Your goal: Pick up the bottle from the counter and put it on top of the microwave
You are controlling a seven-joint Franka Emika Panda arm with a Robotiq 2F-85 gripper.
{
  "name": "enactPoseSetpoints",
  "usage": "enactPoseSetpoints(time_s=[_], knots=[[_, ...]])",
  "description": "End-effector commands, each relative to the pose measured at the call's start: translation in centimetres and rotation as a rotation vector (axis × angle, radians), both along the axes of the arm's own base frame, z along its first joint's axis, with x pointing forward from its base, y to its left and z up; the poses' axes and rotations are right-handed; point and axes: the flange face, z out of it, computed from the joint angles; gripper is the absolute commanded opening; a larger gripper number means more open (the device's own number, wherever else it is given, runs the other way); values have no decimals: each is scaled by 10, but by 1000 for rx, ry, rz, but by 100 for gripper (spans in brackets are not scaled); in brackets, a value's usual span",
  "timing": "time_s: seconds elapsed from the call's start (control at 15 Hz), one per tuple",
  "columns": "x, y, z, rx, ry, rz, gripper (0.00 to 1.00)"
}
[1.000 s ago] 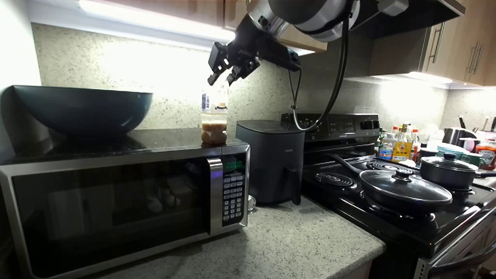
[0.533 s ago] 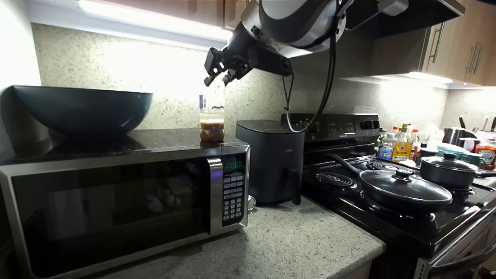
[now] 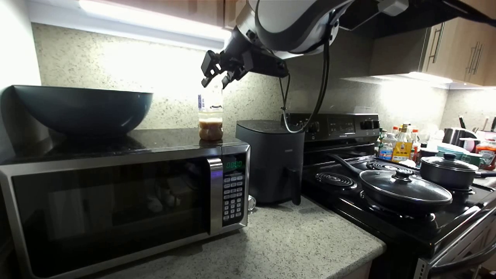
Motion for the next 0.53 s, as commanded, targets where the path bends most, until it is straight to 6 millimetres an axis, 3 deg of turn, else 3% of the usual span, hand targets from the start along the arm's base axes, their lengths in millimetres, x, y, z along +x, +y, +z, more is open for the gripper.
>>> enactPoseSetpoints(time_s=[0.0, 0.07, 0.2, 0.47], knots=[[-8, 6, -45, -82, 133, -4, 94], [-11, 7, -55, -104, 164, -1, 99], [-19, 13, -70, -143, 203, 16, 100], [-36, 22, -82, -196, 225, 41, 100]])
